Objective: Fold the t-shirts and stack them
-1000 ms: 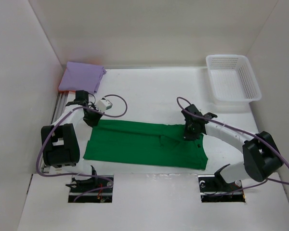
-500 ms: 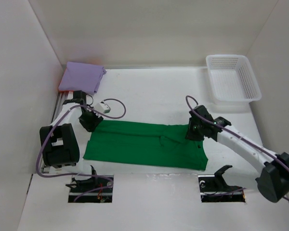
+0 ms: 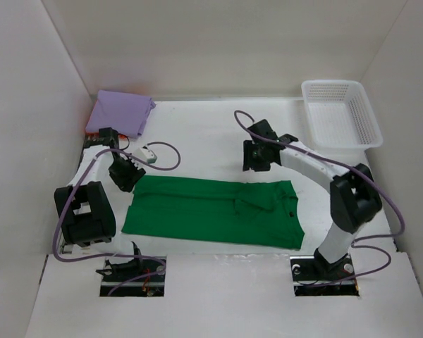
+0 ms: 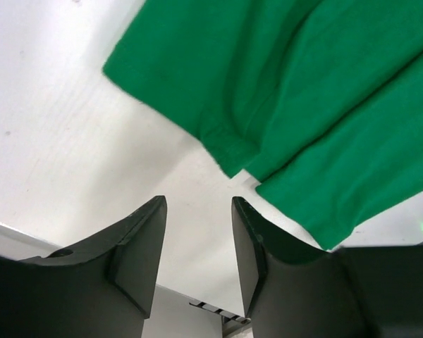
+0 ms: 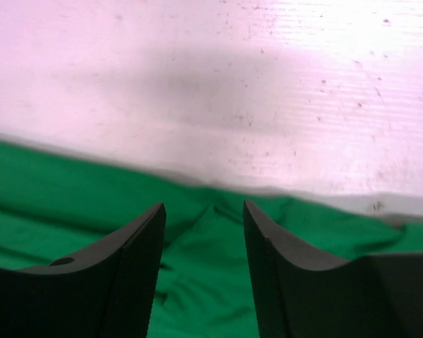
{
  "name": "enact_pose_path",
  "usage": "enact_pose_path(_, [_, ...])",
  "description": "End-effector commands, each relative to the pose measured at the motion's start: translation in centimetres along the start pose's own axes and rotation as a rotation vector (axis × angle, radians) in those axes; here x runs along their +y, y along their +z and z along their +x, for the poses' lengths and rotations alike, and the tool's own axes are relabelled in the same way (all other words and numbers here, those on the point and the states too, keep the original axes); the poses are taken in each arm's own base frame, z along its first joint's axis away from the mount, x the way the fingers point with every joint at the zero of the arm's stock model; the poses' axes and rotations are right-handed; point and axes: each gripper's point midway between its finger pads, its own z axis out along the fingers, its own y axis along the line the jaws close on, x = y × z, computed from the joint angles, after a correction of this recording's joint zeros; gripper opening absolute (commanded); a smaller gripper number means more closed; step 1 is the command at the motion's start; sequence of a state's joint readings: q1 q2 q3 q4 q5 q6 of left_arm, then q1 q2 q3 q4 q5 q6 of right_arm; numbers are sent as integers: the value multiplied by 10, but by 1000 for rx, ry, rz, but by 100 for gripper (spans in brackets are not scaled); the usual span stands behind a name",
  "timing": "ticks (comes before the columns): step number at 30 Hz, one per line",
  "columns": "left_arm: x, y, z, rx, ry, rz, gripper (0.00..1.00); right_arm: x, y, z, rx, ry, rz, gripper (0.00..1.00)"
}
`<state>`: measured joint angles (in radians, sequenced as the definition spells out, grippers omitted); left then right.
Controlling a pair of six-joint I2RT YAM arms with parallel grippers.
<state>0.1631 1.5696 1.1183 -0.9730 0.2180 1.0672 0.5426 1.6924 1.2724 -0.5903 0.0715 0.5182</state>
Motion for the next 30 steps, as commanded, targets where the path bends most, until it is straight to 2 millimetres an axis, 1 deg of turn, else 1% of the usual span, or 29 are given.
enact_pose_path(1, [12,-12,-9,-58,26,-39,42,11,18,-15,-11,-73,-15,53])
enact_pose_path(3, [12,-10,-8,-63,13,-51,43,9,29,-5,35,-81,-6,54])
enact_pose_path(7, [8,-4,-5,-57,6,-48,43,4,38,20,101,-87,13,53])
enact_pose_path(10, [8,-1,-6,-56,2,-53,43,7,43,39,147,-99,5,45])
enact_pose_path(14, [12,-3,-14,-59,8,-68,43,6,48,56,181,-83,12,39])
enact_pose_path(17, [15,-5,-18,-63,12,-81,43,6,49,70,207,-76,13,40])
enact_pose_path(19, [17,-6,-20,-64,16,-84,44,5,49,76,219,-78,15,40])
enact_pose_path(20, [17,-6,-20,-64,18,-84,44,4,49,77,219,-73,18,37])
enact_pose_path(22, [18,-6,-22,-62,23,-87,44,3,45,76,209,-60,21,28])
enact_pose_path(25, [18,-7,-25,-57,35,-92,44,4,34,72,179,-43,17,14])
enact_pose_path(27, [18,-6,-27,-58,41,-93,44,5,28,74,174,-41,14,4])
enact_pose_path(28, [18,-6,-28,-59,41,-94,44,6,25,77,177,-43,9,1])
enact_pose_path(30, [19,-6,-29,-58,45,-99,44,9,17,85,193,-50,1,0])
